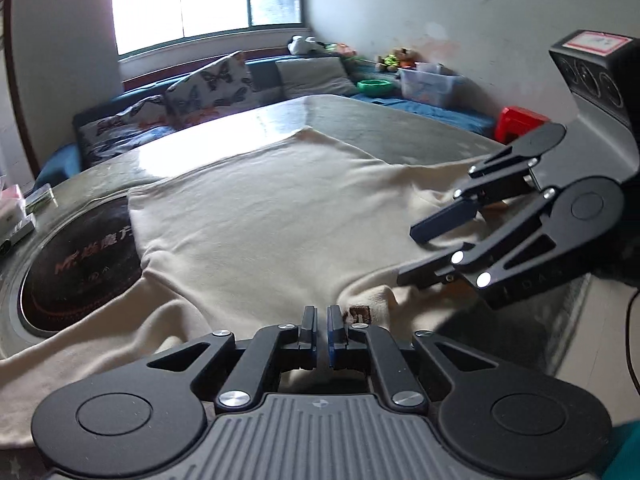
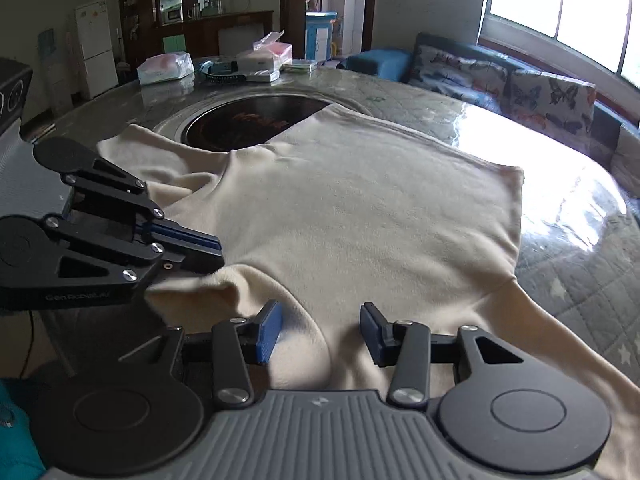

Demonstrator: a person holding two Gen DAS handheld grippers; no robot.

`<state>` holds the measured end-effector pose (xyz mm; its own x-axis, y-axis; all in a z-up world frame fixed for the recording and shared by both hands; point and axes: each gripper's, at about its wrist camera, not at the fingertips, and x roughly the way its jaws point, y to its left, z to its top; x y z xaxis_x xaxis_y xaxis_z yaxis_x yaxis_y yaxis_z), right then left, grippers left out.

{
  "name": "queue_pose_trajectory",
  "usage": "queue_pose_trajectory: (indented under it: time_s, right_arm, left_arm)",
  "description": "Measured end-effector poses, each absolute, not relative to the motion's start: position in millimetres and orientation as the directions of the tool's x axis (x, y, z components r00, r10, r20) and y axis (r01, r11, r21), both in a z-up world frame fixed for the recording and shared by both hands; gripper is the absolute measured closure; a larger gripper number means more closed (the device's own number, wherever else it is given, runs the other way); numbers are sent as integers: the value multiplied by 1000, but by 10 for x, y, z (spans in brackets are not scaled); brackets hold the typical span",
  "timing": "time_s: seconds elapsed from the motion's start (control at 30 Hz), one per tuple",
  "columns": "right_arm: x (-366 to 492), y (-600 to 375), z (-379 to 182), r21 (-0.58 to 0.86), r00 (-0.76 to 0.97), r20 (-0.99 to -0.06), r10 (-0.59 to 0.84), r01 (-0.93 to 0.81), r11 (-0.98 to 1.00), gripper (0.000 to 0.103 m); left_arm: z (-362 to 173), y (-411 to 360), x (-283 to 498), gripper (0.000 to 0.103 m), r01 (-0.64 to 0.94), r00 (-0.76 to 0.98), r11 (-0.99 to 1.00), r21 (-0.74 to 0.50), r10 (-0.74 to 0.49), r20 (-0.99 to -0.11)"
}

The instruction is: Fold clothes

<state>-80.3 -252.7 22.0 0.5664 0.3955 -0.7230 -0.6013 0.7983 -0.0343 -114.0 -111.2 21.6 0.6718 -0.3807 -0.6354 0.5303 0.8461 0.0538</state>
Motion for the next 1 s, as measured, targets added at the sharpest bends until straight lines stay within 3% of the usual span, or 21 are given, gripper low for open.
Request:
queue_pose_trajectory:
  time_s: [0.3, 0.53, 0.73, 0.87, 1.0]
  right_arm:
    - [-1034, -2564, 216, -31, 576, -704, 415, -609, 792, 58]
    - [-1166, -2987, 461, 28, 646, -651, 400, -506, 862, 58]
    - [-1098, -3785, 494, 49, 752, -633, 182, -195, 979, 58]
    - [-1025, -4429, 397, 10, 771, -633, -70, 99, 995, 58]
    - [-970, -4815, 291, -10, 744, -641, -185, 234, 972, 59]
  left_arm:
    - [400, -1130, -928, 96, 501, 692, 865, -20, -414, -591]
    - [347, -1350, -796, 96, 500, 660, 861, -89, -446, -604]
    - [364, -1582, -850, 96, 559, 628, 823, -98, -499, -597]
    - [394, -1756, -851, 96, 598, 608, 796, -92, -526, -595]
    - [394, -1924, -833, 96, 628, 588, 773, -85, -544, -599]
